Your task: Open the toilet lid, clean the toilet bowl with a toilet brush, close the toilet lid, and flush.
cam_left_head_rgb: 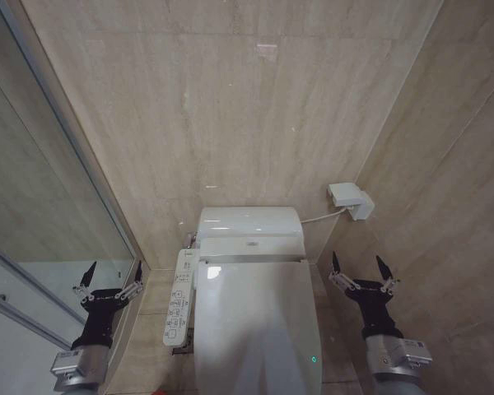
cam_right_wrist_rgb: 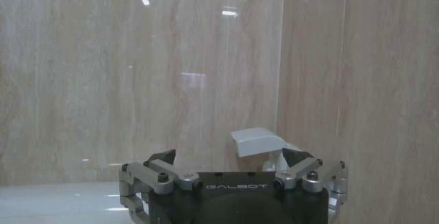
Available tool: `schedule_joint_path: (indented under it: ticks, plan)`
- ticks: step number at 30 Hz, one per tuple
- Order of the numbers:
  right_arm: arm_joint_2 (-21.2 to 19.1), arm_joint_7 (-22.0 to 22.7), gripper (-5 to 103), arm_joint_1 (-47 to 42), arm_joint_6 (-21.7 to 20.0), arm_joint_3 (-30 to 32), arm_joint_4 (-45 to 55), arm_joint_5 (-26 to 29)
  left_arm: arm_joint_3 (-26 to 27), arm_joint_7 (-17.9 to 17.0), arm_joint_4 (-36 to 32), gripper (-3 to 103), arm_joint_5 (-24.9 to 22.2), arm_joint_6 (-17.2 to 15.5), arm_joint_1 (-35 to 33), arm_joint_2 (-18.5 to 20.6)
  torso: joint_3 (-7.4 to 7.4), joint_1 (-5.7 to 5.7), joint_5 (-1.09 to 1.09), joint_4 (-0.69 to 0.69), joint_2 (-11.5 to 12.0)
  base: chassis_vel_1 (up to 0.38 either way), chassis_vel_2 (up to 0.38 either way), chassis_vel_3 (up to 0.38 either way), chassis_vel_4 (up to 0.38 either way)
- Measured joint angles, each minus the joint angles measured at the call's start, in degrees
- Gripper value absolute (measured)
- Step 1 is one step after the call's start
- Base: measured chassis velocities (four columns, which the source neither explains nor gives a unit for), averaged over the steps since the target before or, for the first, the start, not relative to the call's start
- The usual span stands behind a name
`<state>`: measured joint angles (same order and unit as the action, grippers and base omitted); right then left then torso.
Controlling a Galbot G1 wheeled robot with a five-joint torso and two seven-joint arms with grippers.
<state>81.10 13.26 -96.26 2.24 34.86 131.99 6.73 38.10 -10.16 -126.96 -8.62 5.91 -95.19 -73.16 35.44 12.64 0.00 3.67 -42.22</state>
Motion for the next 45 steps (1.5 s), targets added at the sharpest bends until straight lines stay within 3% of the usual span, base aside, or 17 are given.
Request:
schedule_joint_path:
  ticks: [8, 16, 45]
  plan:
    - [0.0, 0.0, 100, 0.0, 0.0, 0.0, 0.0, 0.0, -0.31, 4.41, -5.16, 100, -4.94, -0.81, -3.71, -1.27, 0.0, 0.0, 0.0, 0.0, 0.0, 0.0, 0.0, 0.0, 0.0]
    - [0.0, 0.0, 100, 0.0, 0.0, 0.0, 0.0, 0.0, -0.25, 4.85, -6.59, 100, -5.43, -2.69, -4.05, -1.93, 0.0, 0.01, 0.0, 0.0, 0.0, 0.0, 0.0, 0.0, 0.0]
    - [0.0, 0.0, 100, 0.0, 0.0, 0.0, 0.0, 0.0, -0.66, 3.69, -7.22, 100, -4.73, -1.65, -5.15, -1.91, 0.0, 0.01, 0.0, 0.0, 0.0, 0.0, 0.0, 0.0, 0.0]
